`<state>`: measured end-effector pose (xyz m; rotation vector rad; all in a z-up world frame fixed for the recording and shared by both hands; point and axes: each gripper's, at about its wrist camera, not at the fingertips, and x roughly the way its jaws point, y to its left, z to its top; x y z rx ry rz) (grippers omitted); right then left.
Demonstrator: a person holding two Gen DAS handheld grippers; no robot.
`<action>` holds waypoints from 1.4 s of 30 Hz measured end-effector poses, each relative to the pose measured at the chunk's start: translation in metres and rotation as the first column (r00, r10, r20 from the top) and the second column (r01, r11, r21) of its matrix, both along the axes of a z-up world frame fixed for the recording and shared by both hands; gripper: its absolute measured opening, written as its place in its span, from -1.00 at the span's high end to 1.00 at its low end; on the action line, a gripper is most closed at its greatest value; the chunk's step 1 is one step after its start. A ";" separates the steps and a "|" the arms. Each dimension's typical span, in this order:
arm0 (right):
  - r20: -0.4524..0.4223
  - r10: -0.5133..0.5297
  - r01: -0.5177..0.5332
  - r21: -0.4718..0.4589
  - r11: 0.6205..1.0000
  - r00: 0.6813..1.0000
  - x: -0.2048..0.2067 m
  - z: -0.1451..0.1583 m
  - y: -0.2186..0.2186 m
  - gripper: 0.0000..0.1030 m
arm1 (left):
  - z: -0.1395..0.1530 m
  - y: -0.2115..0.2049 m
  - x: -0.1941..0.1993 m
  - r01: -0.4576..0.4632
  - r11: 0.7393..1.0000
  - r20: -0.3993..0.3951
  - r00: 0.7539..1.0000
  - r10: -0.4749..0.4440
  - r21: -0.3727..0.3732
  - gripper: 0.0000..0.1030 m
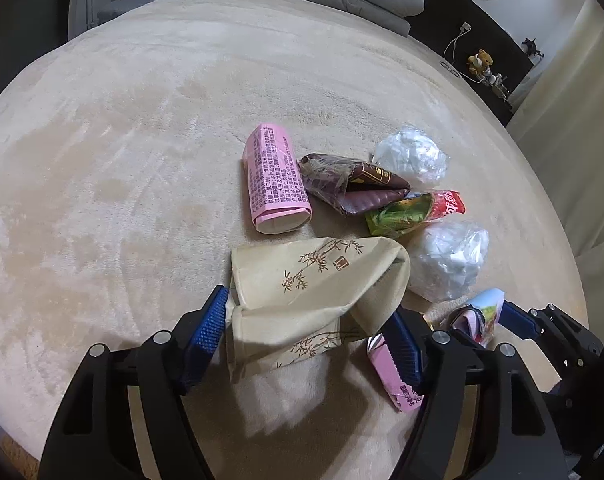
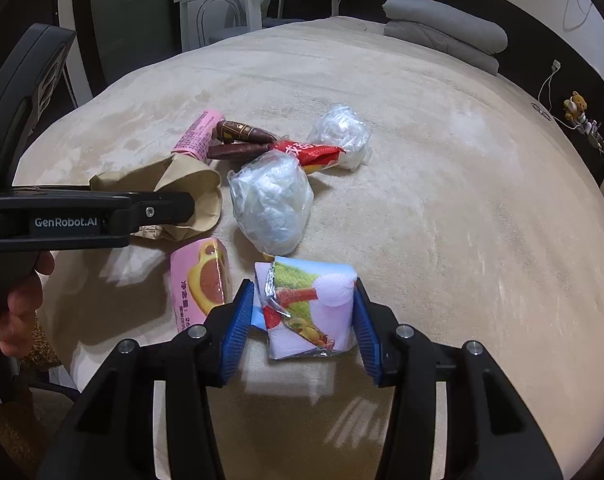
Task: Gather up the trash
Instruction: 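Grasp the pink-and-white wrapper with the right tool while the left tool grasps the paper bag, then carry the wrapper and the paper bag down to the clear bin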
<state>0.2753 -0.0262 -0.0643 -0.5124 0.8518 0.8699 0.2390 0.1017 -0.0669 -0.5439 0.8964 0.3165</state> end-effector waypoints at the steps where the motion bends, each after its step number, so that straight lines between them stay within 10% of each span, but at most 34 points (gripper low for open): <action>1: 0.001 -0.004 0.004 0.005 1.000 1.000 0.000 0.002 -0.001 0.07 | 0.002 0.000 -0.003 -0.002 1.000 0.005 1.000 0.002 0.001 -0.40; 42: 0.064 -0.125 0.107 0.233 0.967 0.990 -0.153 0.115 -0.110 0.07 | 0.116 -0.095 -0.171 0.088 0.986 0.215 0.970 -0.117 0.142 -0.40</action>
